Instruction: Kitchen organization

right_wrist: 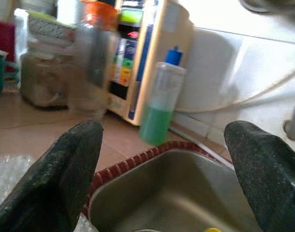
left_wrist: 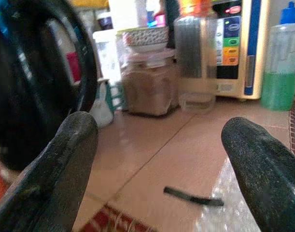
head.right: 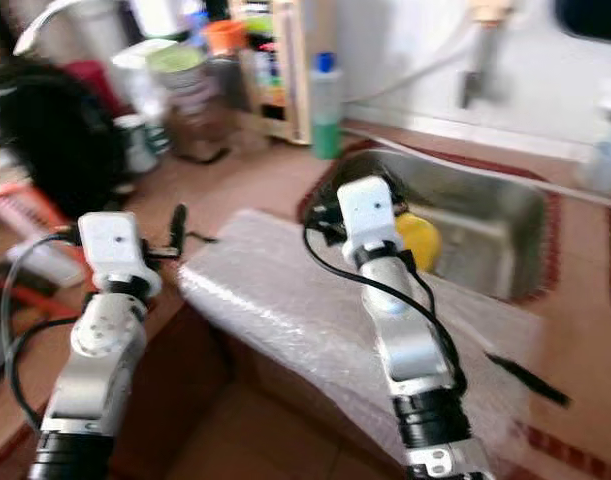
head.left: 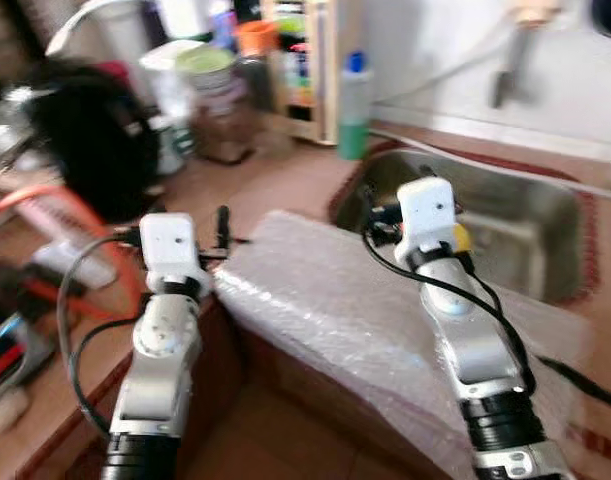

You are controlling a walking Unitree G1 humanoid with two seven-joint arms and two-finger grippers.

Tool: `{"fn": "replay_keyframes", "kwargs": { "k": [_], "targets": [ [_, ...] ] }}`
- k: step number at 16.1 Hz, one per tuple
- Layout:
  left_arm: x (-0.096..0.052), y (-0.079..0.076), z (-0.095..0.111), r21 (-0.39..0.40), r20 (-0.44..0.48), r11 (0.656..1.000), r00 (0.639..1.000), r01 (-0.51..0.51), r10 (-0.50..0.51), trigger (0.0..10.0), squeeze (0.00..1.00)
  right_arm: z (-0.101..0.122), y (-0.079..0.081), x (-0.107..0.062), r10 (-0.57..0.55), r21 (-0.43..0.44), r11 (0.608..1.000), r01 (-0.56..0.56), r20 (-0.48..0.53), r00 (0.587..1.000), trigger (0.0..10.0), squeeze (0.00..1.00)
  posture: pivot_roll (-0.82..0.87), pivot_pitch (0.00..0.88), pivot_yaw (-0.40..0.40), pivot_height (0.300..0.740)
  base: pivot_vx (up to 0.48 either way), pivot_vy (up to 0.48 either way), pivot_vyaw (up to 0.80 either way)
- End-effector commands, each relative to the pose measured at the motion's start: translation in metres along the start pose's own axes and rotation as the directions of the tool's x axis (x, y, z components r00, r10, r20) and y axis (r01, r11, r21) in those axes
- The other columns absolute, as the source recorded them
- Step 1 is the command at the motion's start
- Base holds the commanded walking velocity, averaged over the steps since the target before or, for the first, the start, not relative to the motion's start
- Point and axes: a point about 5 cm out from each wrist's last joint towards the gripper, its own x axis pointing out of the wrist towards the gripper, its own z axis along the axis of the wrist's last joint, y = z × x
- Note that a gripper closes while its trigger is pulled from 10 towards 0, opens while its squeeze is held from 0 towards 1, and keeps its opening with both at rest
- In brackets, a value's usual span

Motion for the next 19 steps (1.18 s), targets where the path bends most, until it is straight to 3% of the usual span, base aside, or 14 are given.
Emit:
{"fn": "replay_keyframes", "kwargs": {
  "k": [1, 7, 11, 15, 19],
  "targets": [
    [0.000, 0.008, 0.001, 0.026, 0.007, 0.999, 1.000, -0.027, 0.027, 10.0, 0.00, 0.004, 0.003, 0.001, 0.011, 0.014, 1.000, -0.011, 0.020, 1.000, 10.0, 0.00, -0.22, 0.007, 0.051, 0.740, 0.000, 0.000, 0.80],
    [-0.002, 0.006, 0.000, 0.043, 0.012, 0.999, 0.999, -0.031, 0.030, 10.0, 0.00, 0.003, -0.002, -0.001, 0.018, 0.010, 1.000, -0.018, 0.022, 1.000, 10.0, 0.00, -0.23, 0.010, 0.050, 0.740, 0.000, 0.000, 0.80],
    [-0.007, 0.008, 0.009, 0.121, 0.075, 0.992, 0.996, -0.049, 0.040, 10.0, 0.00, -0.001, -0.004, -0.005, 0.037, -0.008, 0.999, -0.037, 0.022, 0.999, 10.0, 0.00, -0.23, 0.013, 0.050, 0.740, 0.000, 0.000, 0.80],
    [-0.016, 0.014, 0.005, 0.121, 0.068, 0.989, 0.995, -0.079, 0.071, 10.0, 0.00, 0.000, -0.002, -0.008, 0.068, -0.013, 0.998, -0.067, 0.033, 0.997, 10.0, 0.00, -0.22, 0.017, 0.050, 0.740, 0.000, 0.000, 0.80],
    [-0.018, 0.009, 0.002, 0.085, 0.045, 0.994, 0.997, -0.071, 0.067, 10.0, 0.00, -0.002, -0.001, -0.009, 0.084, -0.005, 0.996, -0.084, 0.030, 0.996, 10.0, 0.00, -0.22, 0.018, 0.049, 0.740, 0.000, 0.000, 0.80]
  ]
}}
